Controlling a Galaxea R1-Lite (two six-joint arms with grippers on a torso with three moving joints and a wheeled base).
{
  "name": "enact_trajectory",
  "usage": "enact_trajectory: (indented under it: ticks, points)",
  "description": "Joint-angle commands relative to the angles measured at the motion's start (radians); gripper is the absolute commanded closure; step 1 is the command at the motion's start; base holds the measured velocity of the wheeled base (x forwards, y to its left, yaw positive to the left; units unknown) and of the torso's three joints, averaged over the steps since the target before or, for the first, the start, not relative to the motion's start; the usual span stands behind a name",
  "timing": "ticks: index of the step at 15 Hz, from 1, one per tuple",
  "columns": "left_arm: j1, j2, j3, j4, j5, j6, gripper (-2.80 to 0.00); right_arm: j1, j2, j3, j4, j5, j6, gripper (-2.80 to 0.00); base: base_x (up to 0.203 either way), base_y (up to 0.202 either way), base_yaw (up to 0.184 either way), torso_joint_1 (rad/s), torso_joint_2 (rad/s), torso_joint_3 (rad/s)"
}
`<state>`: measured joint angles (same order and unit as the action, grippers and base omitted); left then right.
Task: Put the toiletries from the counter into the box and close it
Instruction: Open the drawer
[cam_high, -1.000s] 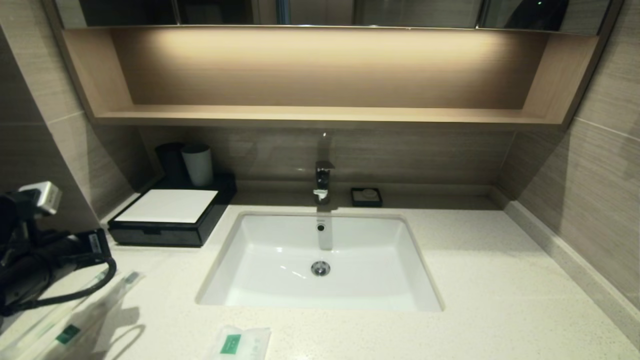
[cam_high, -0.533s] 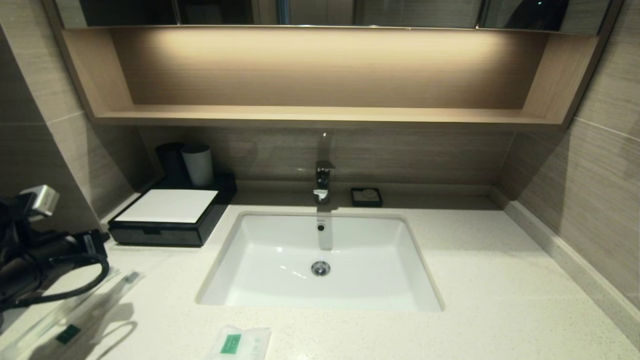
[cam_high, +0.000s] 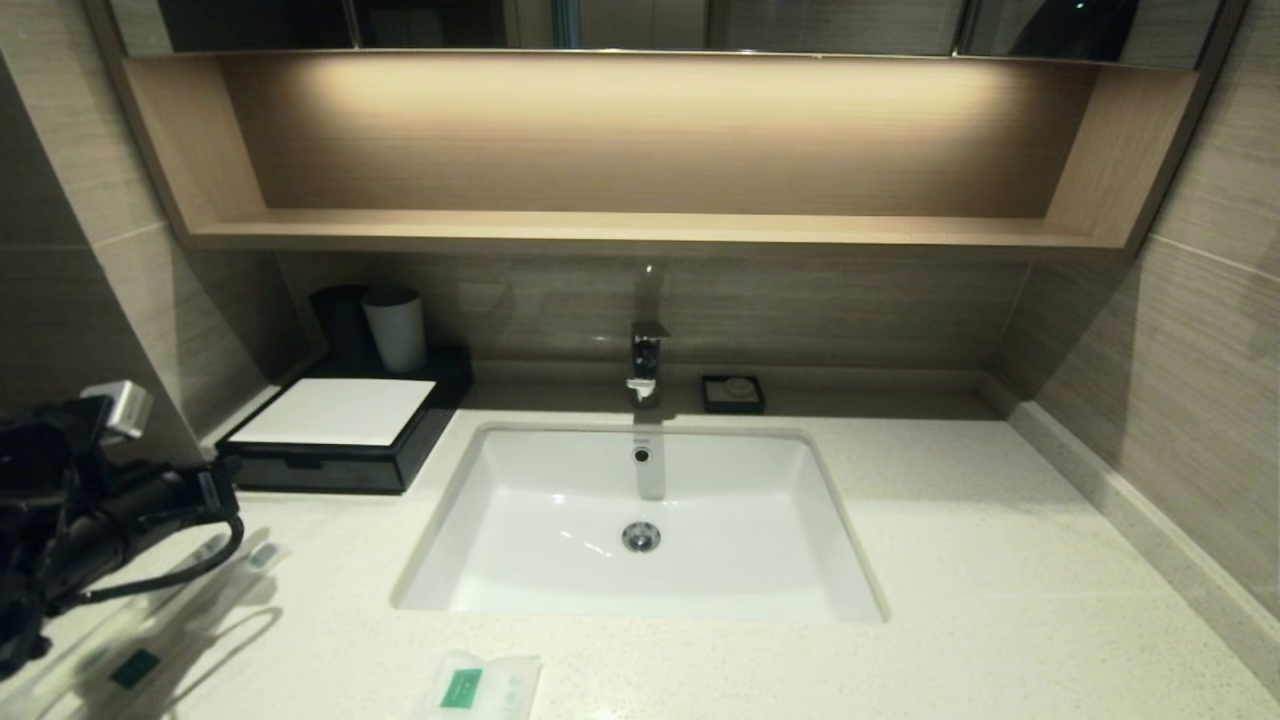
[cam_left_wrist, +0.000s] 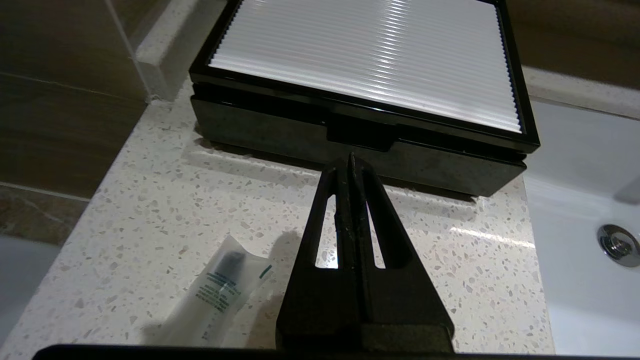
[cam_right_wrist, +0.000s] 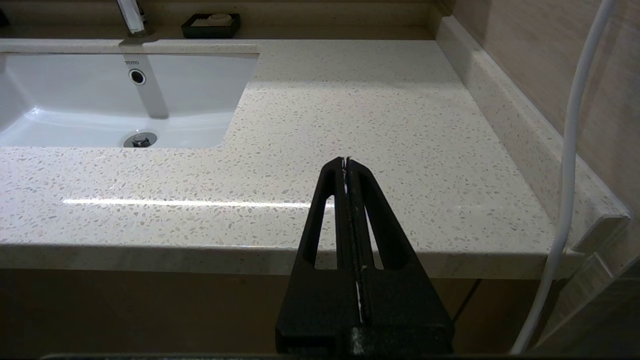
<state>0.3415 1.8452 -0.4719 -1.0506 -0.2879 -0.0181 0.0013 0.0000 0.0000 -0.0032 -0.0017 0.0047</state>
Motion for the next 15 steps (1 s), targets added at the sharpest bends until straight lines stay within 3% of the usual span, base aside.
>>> enact_trajectory:
  ticks: [1, 15]
  points:
    - [-0.004, 0.021, -0.004, -0.006, -0.037, -0.002, 0.00, 0.000, 0.000, 0.002, -0.001, 0.000, 0.000, 0.00, 0.000, 0.000, 0.000, 0.000, 0.00, 0.000]
    - [-0.035, 0.145, -0.081, -0.012, -0.039, -0.001, 0.00, 0.000, 0.000, 0.000, 0.000, 0.000, 0.000, 0.00, 0.000, 0.000, 0.000, 0.000, 0.00, 0.000]
